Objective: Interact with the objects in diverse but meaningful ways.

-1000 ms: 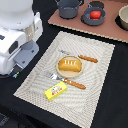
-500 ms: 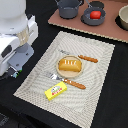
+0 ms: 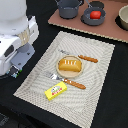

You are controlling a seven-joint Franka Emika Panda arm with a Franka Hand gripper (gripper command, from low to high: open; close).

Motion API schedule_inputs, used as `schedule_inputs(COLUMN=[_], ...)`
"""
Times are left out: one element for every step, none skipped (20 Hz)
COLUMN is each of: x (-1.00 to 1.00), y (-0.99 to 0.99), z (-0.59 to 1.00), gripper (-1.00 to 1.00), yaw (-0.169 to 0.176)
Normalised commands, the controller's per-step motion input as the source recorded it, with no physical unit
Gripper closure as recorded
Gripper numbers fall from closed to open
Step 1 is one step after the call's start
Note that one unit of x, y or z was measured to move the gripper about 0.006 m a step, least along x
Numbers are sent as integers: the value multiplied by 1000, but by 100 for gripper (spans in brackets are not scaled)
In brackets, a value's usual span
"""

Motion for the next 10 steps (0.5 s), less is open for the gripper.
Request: schedule_inputs(x=[-786,-789,-794,-789,-800,-791,-774,-751,-706,-651], y=[-3,-17,-9,0,-20,-26,-11,0,0,0], z=[-354,-360,-360,-360,-360,-366,-354,-343,-314,-283], gripper=[-100,-100,-100,-100,-100,-100,-100,-100,-100,-100], yaw=[-36,-36,-39,-39,-44,-44,-45,-46,-43,-39])
